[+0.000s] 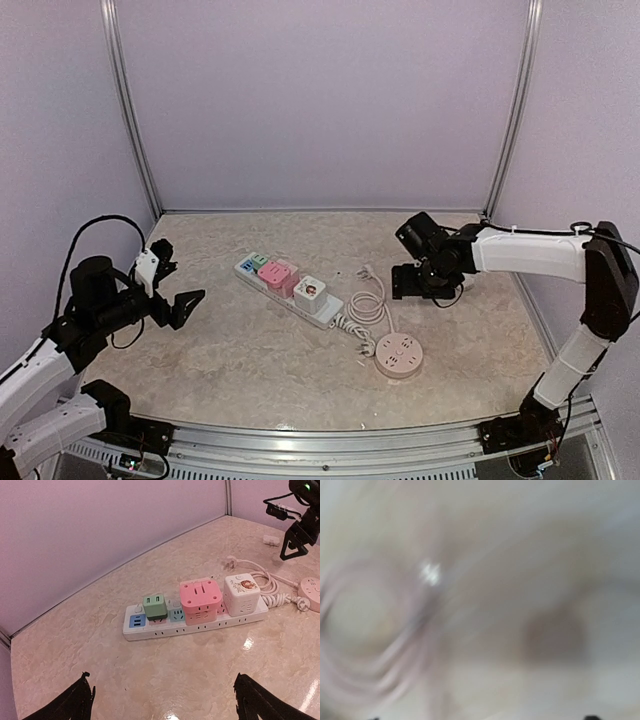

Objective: Insert the plug

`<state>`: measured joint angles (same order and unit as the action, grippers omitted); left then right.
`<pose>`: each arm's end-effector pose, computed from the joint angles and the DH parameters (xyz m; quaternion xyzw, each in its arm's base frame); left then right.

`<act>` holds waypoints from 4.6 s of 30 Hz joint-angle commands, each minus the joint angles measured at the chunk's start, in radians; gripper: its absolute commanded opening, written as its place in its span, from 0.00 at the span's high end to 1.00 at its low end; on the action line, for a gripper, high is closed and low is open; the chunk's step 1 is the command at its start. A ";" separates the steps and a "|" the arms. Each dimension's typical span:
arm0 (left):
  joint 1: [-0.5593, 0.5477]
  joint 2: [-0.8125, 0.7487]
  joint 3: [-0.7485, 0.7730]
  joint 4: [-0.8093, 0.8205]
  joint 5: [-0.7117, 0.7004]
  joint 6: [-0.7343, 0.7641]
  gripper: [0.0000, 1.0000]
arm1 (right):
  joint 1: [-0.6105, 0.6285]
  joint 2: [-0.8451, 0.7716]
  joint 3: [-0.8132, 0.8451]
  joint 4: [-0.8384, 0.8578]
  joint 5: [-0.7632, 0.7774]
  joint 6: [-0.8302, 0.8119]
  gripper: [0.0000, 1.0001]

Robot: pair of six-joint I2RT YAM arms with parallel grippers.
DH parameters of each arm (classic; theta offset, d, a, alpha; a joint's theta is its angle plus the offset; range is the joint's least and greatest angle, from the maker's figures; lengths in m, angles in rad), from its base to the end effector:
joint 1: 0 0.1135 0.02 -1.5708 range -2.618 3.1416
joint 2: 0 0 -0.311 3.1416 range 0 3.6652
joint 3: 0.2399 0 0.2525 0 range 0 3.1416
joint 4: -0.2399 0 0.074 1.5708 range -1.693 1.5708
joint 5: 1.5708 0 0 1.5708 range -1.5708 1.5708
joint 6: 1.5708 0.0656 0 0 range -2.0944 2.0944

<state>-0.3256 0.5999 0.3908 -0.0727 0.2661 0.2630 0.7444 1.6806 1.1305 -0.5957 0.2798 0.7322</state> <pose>0.1343 -0.0635 0.2587 0.3061 0.7351 -0.1246 0.5919 0.2705 0.2245 0.2207 0.0235 0.9681 0.0397 0.2462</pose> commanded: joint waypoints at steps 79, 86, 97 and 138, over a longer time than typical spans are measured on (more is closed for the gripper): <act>-0.463 0.128 0.343 0.356 -0.132 0.011 0.17 | 0.462 -0.144 0.337 1.005 0.107 -0.604 0.82; -0.609 0.192 0.449 0.251 -0.143 0.074 0.20 | 0.519 -0.169 0.274 1.165 0.160 -0.591 0.88; -0.718 0.288 0.514 0.445 -0.261 0.166 0.40 | 0.608 -0.067 0.275 1.395 0.172 -0.605 0.88; -0.598 0.192 0.436 0.313 0.047 -0.111 1.00 | 0.618 -0.229 0.271 0.763 -0.227 -0.857 0.01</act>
<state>-1.0023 0.8455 0.8490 0.3164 0.0261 0.3645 1.3708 1.5936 1.4067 0.4870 0.3260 0.0250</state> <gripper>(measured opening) 0.139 0.979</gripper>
